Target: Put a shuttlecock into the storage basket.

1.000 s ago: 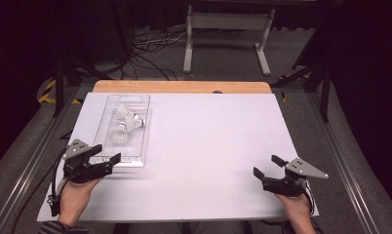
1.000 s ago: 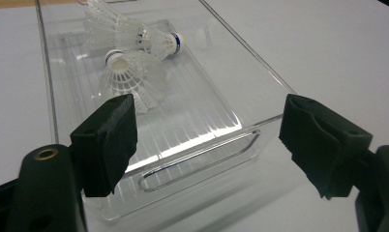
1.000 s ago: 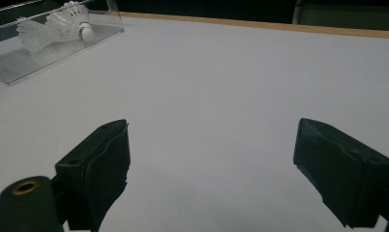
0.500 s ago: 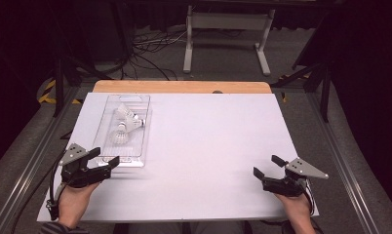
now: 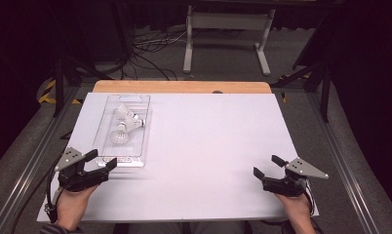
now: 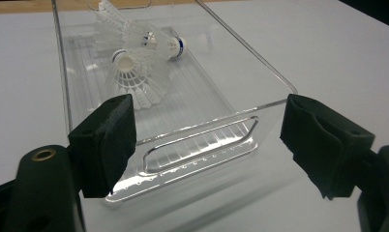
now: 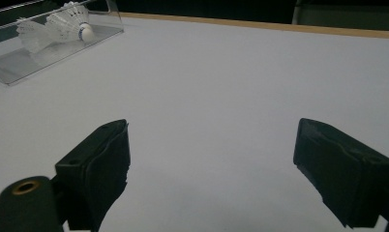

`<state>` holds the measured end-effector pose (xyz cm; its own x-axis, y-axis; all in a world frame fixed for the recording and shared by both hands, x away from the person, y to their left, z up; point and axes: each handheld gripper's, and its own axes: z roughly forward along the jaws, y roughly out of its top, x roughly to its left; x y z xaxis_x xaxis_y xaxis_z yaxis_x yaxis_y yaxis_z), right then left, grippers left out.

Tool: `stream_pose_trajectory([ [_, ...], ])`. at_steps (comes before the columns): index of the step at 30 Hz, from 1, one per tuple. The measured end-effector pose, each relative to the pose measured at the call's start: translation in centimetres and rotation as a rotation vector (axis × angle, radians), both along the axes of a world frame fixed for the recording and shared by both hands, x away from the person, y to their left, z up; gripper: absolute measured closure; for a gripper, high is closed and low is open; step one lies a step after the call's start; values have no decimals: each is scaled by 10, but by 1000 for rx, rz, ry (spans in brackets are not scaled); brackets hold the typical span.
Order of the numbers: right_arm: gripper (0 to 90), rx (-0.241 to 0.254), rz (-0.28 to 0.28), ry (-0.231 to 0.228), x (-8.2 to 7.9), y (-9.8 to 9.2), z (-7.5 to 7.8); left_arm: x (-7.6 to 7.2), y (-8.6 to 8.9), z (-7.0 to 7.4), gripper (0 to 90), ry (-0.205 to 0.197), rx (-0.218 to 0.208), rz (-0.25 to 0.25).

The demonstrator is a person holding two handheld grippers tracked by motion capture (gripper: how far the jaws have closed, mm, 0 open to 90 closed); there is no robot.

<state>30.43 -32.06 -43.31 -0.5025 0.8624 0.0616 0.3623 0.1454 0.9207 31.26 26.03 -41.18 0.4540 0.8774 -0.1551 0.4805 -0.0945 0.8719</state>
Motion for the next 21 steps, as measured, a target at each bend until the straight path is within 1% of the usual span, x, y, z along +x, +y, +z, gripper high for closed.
stream_pose_trajectory([
  [7, 136, 3, 0, 1, 0, 0, 0, -3, -1, -1, 211, -1, 5, -4],
  [14, 136, 6, -1, 1, 0, 0, 0, -5, 0, -3, 208, -16, 5, -9],
  [16, 136, 5, 0, 1, 0, 0, 0, -6, 0, -4, 208, -25, -1, -7],
  [21, 136, 5, 0, 1, -1, 0, 0, -7, 2, -6, 207, -18, -14, -3],
])
